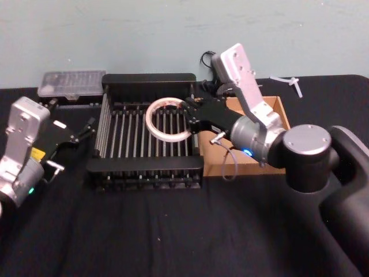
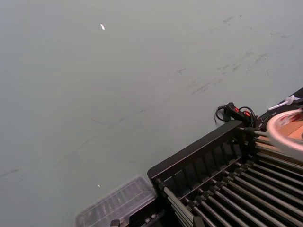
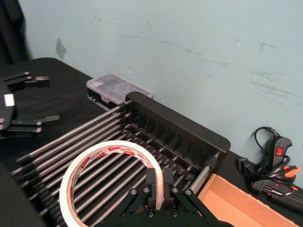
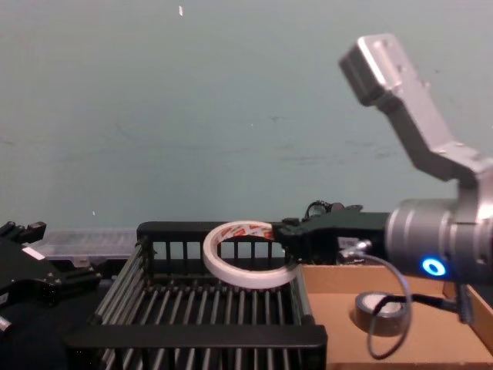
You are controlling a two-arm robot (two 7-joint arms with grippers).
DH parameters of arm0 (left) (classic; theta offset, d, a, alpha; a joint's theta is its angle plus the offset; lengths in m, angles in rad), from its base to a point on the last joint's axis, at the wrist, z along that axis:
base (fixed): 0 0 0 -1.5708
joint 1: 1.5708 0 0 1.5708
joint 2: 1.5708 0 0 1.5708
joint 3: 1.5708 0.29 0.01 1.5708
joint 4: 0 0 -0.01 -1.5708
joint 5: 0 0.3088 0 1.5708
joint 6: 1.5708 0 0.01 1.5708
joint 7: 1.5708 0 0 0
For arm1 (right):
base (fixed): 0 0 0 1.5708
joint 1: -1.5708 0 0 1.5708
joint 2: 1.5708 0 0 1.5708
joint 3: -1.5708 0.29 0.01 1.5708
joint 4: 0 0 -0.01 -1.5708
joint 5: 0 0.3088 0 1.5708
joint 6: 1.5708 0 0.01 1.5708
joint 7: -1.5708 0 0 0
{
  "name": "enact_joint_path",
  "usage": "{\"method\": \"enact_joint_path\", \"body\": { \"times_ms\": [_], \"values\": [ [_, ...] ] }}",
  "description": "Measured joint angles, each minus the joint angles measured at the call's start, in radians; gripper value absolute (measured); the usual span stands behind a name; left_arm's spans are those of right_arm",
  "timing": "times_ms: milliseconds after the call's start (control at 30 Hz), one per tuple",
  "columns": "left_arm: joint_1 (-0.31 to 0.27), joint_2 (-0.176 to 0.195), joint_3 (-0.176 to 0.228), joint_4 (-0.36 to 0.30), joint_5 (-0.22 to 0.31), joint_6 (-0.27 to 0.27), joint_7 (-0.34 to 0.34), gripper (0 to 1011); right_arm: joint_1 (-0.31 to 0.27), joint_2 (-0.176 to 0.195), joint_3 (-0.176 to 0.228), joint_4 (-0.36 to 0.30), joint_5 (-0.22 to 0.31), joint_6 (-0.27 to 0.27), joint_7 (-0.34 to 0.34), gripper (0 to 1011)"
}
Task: Pick up the white tape and place it into the black box , Pick up the silver tape and place it into the brown box.
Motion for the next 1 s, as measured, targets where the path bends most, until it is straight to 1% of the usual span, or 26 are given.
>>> {"method": "enact_joint_path", "body": {
  "times_ms": [133,167,233,367,467,700,833,1000],
  "values": [
    [0.0,0.0,0.0,0.0,0.0,0.0,0.0,1001,0.035,-0.043,-0.005,0.061,-0.022,0.001,-0.018,94],
    [0.0,0.0,0.0,0.0,0.0,0.0,0.0,1001,0.035,-0.043,-0.005,0.061,-0.022,0.001,-0.018,94],
    [0.0,0.0,0.0,0.0,0.0,0.0,0.0,1001,0.059,-0.072,-0.009,0.108,-0.039,-0.005,-0.032,94],
    [0.0,0.0,0.0,0.0,0.0,0.0,0.0,1001,0.085,-0.099,-0.012,0.158,-0.056,-0.013,-0.043,94],
    [0.0,0.0,0.0,0.0,0.0,0.0,0.0,1001,0.114,-0.128,-0.016,0.219,-0.074,-0.019,-0.051,94],
    [0.0,0.0,0.0,0.0,0.0,0.0,0.0,1001,0.147,-0.165,-0.018,0.306,-0.097,-0.022,-0.056,95],
    [0.0,0.0,0.0,0.0,0.0,0.0,0.0,1001,0.154,-0.177,-0.016,0.331,-0.108,-0.023,-0.056,94],
    [0.0,0.0,0.0,0.0,0.0,0.0,0.0,1001,0.155,-0.185,-0.013,0.345,-0.121,-0.021,-0.053,94]
  ]
}}
